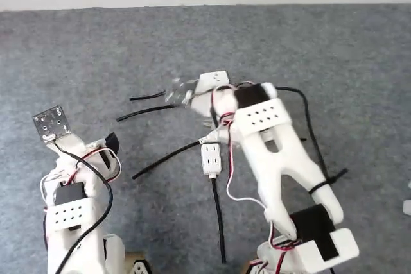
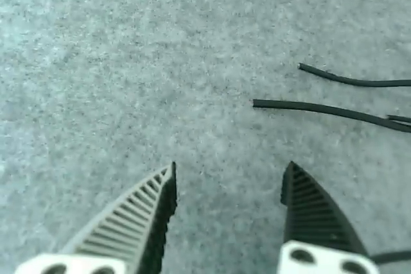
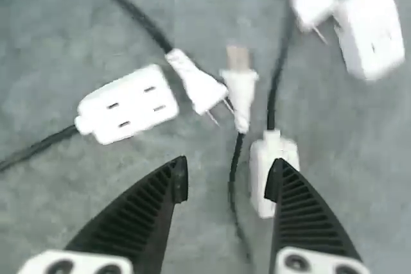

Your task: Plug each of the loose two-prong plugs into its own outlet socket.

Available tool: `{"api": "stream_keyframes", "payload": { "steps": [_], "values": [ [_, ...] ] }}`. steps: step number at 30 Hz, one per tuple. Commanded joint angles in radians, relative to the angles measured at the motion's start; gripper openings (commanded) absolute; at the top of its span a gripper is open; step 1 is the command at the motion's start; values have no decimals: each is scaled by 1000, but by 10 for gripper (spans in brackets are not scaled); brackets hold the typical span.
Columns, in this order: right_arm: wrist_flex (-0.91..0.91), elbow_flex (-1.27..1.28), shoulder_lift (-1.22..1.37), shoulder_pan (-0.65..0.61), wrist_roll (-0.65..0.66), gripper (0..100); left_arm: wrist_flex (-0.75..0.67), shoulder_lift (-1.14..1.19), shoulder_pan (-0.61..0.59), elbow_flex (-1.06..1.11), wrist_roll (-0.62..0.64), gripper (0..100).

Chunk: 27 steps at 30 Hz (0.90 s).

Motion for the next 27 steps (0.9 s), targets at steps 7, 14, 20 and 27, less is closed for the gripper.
{"api": "stream_keyframes", "payload": {
  "steps": [7, 14, 20, 27],
  "values": [
    [12, -52, 47, -38, 311, 200, -28, -20, -6, 5, -12, 250],
    [10, -163, 226, -41, 338, 199, -28, -20, -6, 5, -12, 250],
    [-5, -196, 317, -96, 334, 199, -28, -20, -6, 7, -12, 250],
    [-93, -198, 367, -117, 253, 199, -28, -20, -6, 7, -12, 250]
  ]
}}
